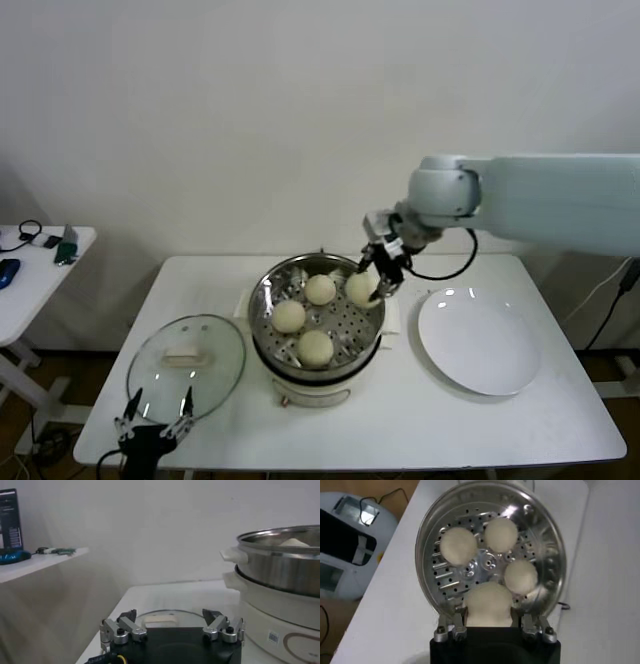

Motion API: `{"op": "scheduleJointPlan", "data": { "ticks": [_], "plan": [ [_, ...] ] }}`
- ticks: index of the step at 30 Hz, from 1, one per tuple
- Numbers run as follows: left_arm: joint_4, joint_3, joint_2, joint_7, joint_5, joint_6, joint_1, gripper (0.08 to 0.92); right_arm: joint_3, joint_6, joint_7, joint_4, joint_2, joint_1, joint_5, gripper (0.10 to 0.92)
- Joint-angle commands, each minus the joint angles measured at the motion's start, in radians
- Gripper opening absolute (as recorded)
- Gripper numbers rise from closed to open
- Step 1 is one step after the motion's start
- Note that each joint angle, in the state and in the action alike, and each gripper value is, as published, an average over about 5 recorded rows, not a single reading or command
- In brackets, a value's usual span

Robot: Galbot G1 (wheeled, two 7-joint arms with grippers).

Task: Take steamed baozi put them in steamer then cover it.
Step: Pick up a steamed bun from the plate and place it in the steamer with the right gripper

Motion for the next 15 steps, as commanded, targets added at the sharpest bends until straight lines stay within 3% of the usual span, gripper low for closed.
{"op": "scheduleJointPlan", "data": {
  "ticks": [1, 15],
  "plan": [
    [-0.002, -0.001, -0.004, -0.001, 0.0, 0.0, -0.001, 0.823, 0.018, -0.042, 0.056, -0.07, 0.094, -0.176, -0.08, 0.594],
    [0.018, -0.007, -0.008, -0.001, -0.002, 0.004, -0.018, 0.823, 0.041, -0.005, 0.029, -0.191, 0.143, -0.24, -0.101, 0.594]
  ]
}}
